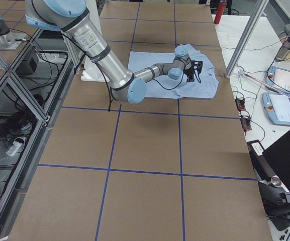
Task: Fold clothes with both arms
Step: 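Grasp the sleeve with the right gripper and fold it inward over the chest, then release the sleeve with the right gripper while the left gripper reaches the other sleeve, then fold the other sleeve inward with the left gripper while the right gripper moves hemward, then move both grippers to the hem corners nearest the robot and grasp them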
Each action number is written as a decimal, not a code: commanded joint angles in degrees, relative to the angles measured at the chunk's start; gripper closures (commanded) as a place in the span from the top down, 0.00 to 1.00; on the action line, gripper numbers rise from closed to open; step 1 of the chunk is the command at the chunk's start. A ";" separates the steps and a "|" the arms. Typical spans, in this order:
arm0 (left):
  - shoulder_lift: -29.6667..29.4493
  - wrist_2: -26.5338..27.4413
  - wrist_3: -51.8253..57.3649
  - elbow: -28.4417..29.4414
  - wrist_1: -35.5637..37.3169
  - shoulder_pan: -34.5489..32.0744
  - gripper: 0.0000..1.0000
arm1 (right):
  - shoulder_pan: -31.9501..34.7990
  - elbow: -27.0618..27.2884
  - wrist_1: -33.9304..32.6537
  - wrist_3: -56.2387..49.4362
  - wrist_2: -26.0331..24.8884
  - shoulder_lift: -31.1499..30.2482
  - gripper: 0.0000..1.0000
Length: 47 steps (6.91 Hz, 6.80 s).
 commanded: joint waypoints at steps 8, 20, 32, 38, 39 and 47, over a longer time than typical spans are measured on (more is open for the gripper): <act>-30.16 31.34 -54.78 30.70 -27.04 28.12 0.78 | -3.36 51.12 -5.36 2.39 0.17 -36.10 1.00; -32.27 34.70 -54.78 35.89 -30.83 31.63 0.01 | -3.89 50.32 -5.27 2.39 0.08 -36.45 1.00; -47.37 39.26 -81.31 34.74 -27.05 41.48 0.00 | -4.06 50.15 -5.18 2.39 0.16 -36.63 1.00; -25.57 38.91 -87.02 0.19 -26.17 45.08 0.69 | -27.88 62.15 -15.93 22.13 -15.13 -42.94 1.00; -21.85 38.83 -87.12 -4.76 -26.08 45.17 0.69 | -37.97 63.58 -20.69 29.39 -28.36 -43.56 1.00; -20.93 39.44 -86.69 -4.90 -26.17 46.05 0.69 | -45.81 58.94 -24.78 41.86 -35.61 -49.64 0.58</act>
